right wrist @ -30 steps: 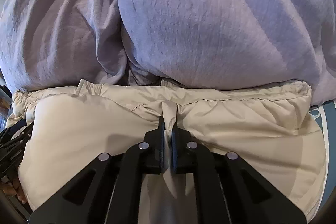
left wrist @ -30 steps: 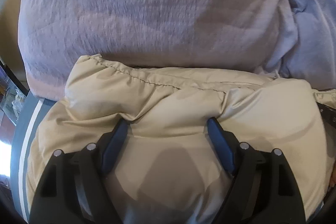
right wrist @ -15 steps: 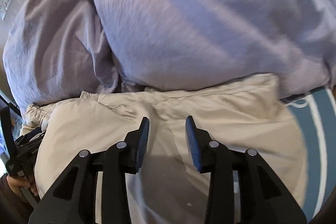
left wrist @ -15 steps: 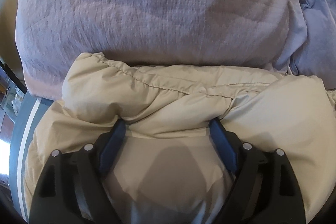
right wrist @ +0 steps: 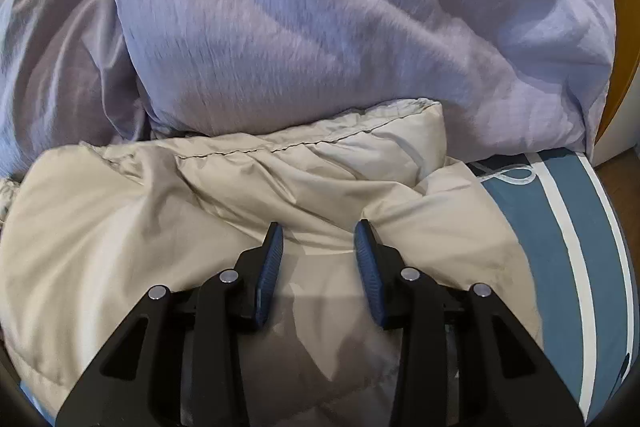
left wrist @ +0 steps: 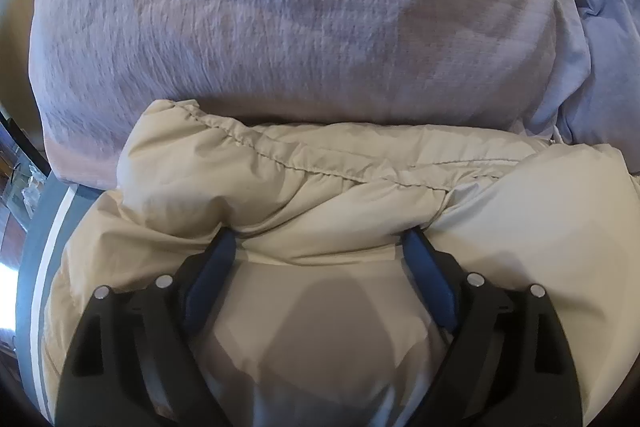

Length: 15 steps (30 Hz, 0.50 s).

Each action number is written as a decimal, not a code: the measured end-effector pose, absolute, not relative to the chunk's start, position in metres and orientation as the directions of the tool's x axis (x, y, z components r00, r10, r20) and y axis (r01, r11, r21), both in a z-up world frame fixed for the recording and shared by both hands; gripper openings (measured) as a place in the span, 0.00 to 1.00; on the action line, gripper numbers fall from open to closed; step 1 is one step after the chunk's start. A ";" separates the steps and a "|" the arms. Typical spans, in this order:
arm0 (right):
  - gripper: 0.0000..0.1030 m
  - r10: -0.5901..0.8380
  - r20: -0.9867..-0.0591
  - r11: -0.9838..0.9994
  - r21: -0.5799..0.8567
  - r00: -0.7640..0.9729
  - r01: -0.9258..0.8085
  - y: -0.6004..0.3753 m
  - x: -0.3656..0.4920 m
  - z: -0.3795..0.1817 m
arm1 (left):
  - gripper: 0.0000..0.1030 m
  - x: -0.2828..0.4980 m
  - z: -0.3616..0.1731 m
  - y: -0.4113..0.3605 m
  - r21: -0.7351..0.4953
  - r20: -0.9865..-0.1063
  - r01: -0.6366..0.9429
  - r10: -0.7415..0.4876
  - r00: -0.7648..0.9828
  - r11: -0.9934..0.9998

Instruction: Fold large clothes

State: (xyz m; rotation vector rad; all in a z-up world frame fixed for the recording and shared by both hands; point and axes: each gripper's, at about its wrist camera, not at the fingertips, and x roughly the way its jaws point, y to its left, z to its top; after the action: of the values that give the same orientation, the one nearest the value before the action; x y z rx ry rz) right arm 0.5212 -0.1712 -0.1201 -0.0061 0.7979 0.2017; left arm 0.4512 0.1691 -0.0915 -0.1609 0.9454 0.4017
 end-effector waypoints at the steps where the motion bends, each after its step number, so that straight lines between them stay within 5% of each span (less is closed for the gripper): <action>1: 0.39 0.177 -0.711 0.981 0.069 0.680 -0.182 -0.170 0.523 -0.122 | 0.84 0.452 -0.093 0.170 0.038 -0.812 -0.403 0.263 0.520 0.914; 15: 0.42 0.156 -0.689 0.982 0.034 0.708 -0.184 -0.155 0.527 -0.150 | 0.86 0.460 -0.116 0.178 0.034 -0.804 -0.416 0.272 0.528 0.909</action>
State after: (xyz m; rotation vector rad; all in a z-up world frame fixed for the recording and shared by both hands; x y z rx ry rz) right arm 0.5273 -0.1548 -0.1495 -0.0384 0.7615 0.1889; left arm 0.4599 0.1782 -0.1158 -0.1698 0.9276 0.4134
